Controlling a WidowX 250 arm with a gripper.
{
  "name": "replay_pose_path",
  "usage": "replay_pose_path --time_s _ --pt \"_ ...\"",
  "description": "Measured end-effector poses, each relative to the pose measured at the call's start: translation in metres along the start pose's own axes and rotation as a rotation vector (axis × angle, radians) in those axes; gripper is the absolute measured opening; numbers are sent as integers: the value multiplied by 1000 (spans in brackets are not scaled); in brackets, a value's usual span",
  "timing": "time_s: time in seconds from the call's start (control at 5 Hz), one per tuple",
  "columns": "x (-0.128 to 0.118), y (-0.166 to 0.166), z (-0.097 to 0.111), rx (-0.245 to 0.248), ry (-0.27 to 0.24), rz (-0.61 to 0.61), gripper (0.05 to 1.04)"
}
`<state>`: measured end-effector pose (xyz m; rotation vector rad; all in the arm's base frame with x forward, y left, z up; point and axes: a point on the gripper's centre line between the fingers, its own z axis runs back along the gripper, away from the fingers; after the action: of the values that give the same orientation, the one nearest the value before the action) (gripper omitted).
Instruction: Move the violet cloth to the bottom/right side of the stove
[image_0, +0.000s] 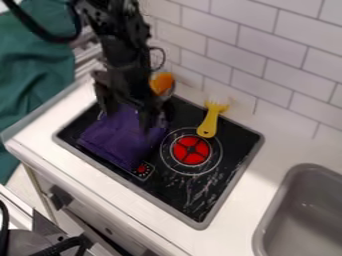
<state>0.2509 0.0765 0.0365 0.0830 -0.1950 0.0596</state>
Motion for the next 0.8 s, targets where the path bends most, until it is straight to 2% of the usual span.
replay_pose_path --time_s 0.2,0.4,0.6,0.8 --pt "1 6 1 -6 -8 20 1001" --pt "13 11 -16 -33 19 7 1001" --pt "9 15 -42 -73 68 25 1001" --pt "2 24 -61 -107 97 80 1001"
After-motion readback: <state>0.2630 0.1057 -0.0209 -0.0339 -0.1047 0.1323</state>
